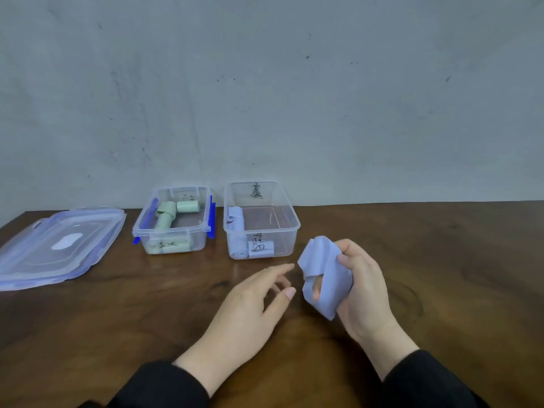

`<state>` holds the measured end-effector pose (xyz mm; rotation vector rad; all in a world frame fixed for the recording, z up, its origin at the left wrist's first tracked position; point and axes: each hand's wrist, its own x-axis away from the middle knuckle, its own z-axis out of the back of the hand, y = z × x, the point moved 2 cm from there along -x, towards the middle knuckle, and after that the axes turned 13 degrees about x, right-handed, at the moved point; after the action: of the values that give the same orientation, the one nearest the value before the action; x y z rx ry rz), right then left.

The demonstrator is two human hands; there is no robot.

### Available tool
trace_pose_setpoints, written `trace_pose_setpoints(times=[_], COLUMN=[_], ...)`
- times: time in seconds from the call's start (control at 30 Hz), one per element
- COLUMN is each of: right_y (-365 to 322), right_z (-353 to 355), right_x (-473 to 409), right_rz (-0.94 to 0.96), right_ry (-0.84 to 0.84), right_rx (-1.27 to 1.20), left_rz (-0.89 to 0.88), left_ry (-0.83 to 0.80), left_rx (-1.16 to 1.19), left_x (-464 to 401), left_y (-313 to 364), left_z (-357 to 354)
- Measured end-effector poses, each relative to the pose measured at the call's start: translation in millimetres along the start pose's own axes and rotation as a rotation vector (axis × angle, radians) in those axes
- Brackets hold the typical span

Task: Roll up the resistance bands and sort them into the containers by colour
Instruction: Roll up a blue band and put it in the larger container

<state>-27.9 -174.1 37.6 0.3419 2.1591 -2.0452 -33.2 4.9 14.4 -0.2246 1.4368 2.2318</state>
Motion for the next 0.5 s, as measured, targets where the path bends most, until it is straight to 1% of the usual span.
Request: trace_pose_setpoints(times=[0.07, 0.17, 0.2, 0.3, 0.4, 0.5], right_y=[1, 1, 1, 1, -1, -3], right_z=[-12, -31, -37, -55, -70, -83], right_x=[7, 16, 18, 20, 21, 23], right_rz=[-0.006, -0.050, -0.073, -0.119, -0.103, 0.003], right_ry=[-0.086, -0.213, -0.248, -0.337, -0.400, -0.511], right_rx=[-0.043, -0.116, -0.113, -0.033, 0.080, 0.292], left_rz=[0.032, 0.047, 0.046, 0.115, 0.151, 0.230], left_ry=[0.019, -0.004, 0.023, 0.206, 0.220, 0.276], left_rx=[0.042, 0.062, 0.073, 0.199, 0.271, 0.492], left_x=[4, 12, 14, 18, 20, 23], left_y=[-2, -2, -2, -4, -7, -15], left_z=[3, 11, 16, 36, 55, 72])
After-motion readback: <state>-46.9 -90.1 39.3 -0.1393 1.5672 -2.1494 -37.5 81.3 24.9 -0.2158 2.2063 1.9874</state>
